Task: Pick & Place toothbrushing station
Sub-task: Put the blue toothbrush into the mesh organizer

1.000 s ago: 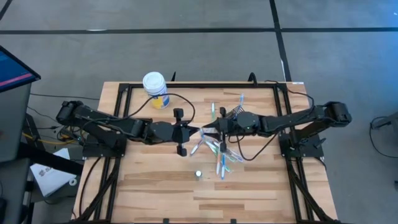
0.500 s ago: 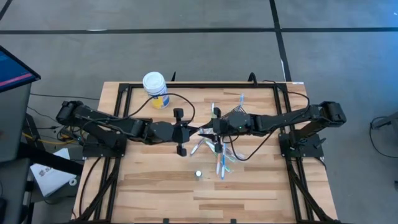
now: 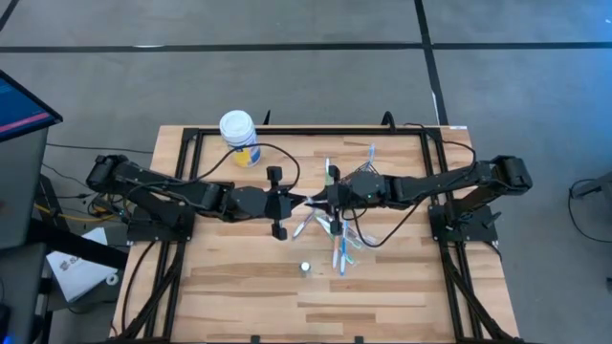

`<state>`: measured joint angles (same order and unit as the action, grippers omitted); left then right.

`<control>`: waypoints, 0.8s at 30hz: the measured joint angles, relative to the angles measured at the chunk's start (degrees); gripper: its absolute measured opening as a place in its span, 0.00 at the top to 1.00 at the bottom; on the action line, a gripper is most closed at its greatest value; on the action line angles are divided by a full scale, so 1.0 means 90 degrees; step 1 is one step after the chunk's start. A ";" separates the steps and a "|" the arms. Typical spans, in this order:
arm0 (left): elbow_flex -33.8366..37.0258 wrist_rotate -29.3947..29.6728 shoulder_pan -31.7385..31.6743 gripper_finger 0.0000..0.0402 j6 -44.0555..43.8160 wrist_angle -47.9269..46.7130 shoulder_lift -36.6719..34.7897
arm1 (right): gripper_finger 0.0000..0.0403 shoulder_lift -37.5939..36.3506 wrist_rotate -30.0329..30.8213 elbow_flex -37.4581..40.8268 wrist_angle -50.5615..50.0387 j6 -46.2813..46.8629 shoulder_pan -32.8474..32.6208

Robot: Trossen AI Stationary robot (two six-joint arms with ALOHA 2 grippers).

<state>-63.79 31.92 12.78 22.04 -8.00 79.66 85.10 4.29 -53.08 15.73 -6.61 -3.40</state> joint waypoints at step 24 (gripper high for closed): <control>0.0002 0.0309 0.0000 0.84 -0.0518 -0.0051 -0.0414 | 0.99 -0.0285 0.0539 0.0005 -0.0221 0.0039 0.0093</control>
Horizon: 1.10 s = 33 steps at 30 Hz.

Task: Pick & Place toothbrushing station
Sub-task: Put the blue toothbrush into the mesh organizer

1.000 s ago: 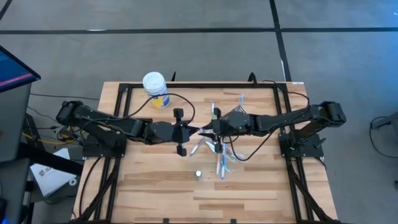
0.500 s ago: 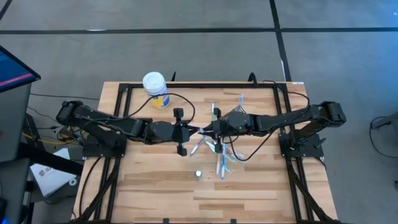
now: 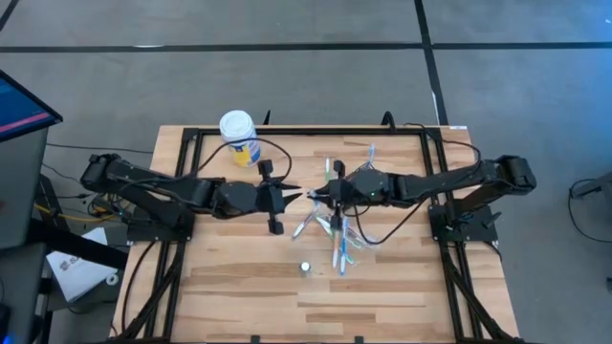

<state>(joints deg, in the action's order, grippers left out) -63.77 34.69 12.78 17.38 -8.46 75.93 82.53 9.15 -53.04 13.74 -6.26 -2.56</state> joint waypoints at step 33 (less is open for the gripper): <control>0.0814 0.0022 0.0000 0.88 -0.0534 0.0142 -0.0144 | 0.99 -0.3169 0.1712 0.1390 -0.1850 0.0823 0.0721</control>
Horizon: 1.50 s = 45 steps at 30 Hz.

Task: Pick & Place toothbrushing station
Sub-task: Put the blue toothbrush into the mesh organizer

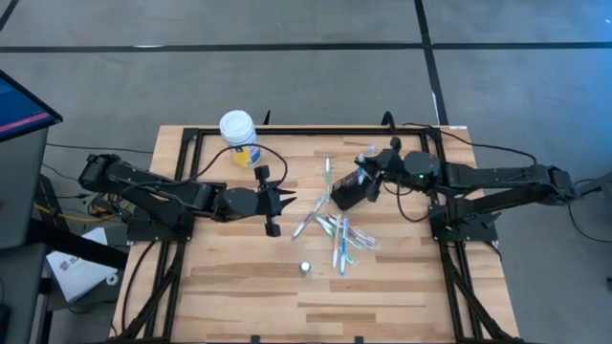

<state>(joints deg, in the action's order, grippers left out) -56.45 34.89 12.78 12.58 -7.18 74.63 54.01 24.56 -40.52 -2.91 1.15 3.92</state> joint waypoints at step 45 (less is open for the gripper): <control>0.0000 -0.0112 0.0000 0.88 -0.0286 -0.0040 0.0002 | 0.98 -0.1126 0.0919 0.1139 -0.0020 0.0429 0.0378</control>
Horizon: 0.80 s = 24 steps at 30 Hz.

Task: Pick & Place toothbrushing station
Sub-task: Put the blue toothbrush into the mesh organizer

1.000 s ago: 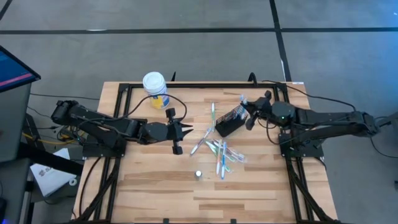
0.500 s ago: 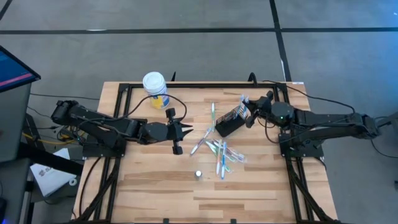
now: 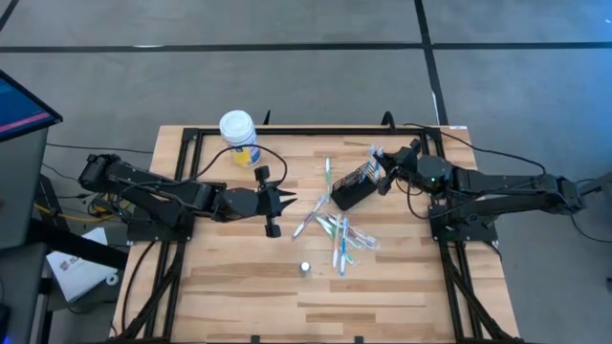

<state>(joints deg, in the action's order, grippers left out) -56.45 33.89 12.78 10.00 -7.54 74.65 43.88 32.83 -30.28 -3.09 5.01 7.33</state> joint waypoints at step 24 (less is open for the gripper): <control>0.0000 -0.0014 0.0000 0.88 -0.0002 0.0001 0.0002 | 0.98 -0.0003 -0.0549 0.1620 0.2078 0.0284 0.0538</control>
<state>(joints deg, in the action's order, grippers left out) -56.45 33.77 12.78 9.98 -7.53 74.67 43.85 27.89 -15.69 15.61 7.57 12.17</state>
